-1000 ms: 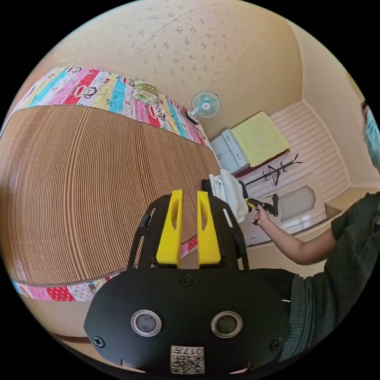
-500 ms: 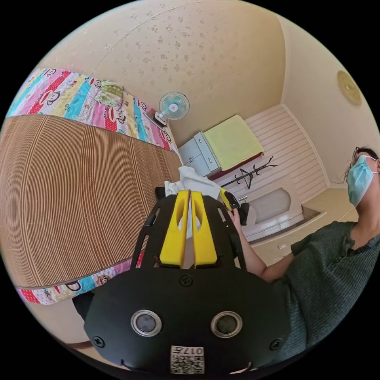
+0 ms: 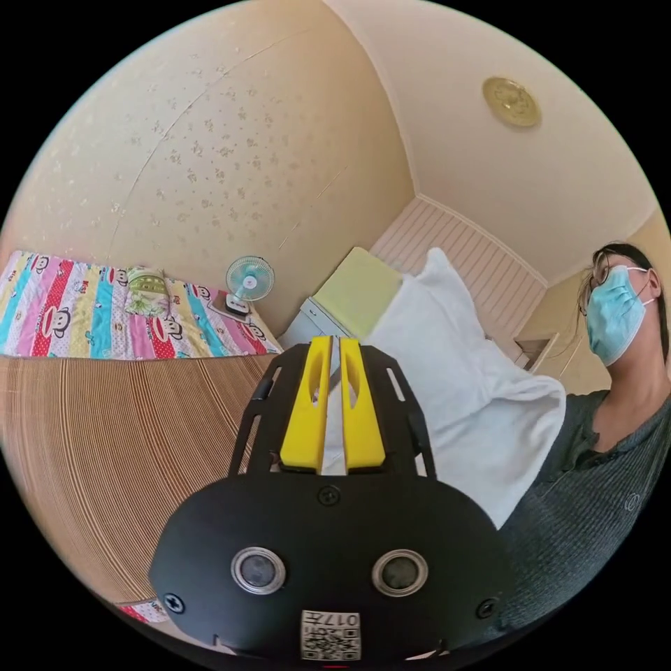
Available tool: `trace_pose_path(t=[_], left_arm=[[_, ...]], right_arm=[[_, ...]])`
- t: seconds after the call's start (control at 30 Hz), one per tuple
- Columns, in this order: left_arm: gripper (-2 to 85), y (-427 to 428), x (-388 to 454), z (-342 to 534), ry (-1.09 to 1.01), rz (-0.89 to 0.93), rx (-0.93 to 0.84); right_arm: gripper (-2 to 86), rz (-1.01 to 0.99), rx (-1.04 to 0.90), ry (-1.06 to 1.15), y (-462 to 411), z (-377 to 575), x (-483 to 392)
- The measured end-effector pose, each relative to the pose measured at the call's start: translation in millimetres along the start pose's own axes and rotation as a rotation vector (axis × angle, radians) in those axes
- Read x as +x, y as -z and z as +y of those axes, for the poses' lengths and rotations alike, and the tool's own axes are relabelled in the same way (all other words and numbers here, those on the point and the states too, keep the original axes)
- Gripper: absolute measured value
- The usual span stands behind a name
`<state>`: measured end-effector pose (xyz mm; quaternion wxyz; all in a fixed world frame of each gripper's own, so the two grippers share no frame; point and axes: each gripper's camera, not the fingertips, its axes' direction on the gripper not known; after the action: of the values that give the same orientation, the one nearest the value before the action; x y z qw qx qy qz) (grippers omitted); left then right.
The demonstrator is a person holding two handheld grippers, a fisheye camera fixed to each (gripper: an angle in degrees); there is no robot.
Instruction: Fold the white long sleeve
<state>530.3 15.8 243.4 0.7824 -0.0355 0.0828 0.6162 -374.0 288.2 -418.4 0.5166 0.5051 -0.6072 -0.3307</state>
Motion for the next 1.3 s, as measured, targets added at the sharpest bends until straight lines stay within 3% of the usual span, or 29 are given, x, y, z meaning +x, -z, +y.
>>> trace_pose_path(t=[0.17,0.27,0.37,0.47,0.57,0.67,0.73,0.8,0.83,0.93,0.97,1.03,1.13,1.3], left_arm=[[7.8,-22.3,13.0,-24.1,-0.044,0.161,-0.068],[13.2,-47.5,28.2,-33.4,-0.064,0.298,-0.142],[17.6,-64.0,38.2,-36.1,-0.105,0.121,-0.236],[17.6,-32.2,28.9,-37.0,-0.122,0.043,-0.097],[16.5,-1.0,10.6,-46.8,-0.122,0.109,0.001],[16.2,2.3,0.3,-67.0,-0.146,0.385,-0.041],[13.4,-2.0,-7.8,-77.4,-0.068,0.35,-0.081],[7.2,9.4,-11.9,-83.3,-0.076,0.351,-0.039],[6.7,23.9,-15.2,-88.3,-0.084,0.408,0.026],[6.3,58.8,-26.9,-104.7,-0.082,0.494,0.158],[6.2,62.4,-28.8,-108.0,-0.072,0.464,0.164],[6.2,65.8,-39.8,-114.3,-0.002,0.293,0.183],[5.9,44.3,-54.1,-110.0,0.083,0.158,0.166],[5.9,-18.2,-46.9,-98.2,0.098,0.021,0.06]], right_arm=[[0.9,-0.152,0.309,-0.198,7.0,94.1,48.3],[1.0,-0.064,0.281,-0.354,-21.7,153.8,59.3],[1.0,-0.12,0.319,-0.434,-48.9,205.0,67.1],[1.0,-0.16,0.354,-0.472,-75.3,248.3,68.0],[1.1,-0.171,0.288,-0.556,-110.3,293.5,75.1],[1.2,-0.16,0.249,-0.637,-135.3,351.3,88.0],[1.3,-0.173,0.244,-0.719,-145.7,391.2,104.4],[1.6,-0.135,0.126,-0.867,-154.7,423.1,130.1],[1.8,-0.007,-0.038,-0.991,-156.9,438.2,147.6],[3.1,0.644,-0.552,-1.128,-155.5,446.9,164.3],[3.8,0.857,-0.717,-1.094,-160.7,442.6,163.6],[5.3,1.085,-0.871,-0.988,-183.5,434.8,152.8],[7.4,1.115,-1.005,-0.769,-258.9,450.9,117.7],[11.6,1.148,-1.408,-0.578,-379.5,591.7,61.3]])
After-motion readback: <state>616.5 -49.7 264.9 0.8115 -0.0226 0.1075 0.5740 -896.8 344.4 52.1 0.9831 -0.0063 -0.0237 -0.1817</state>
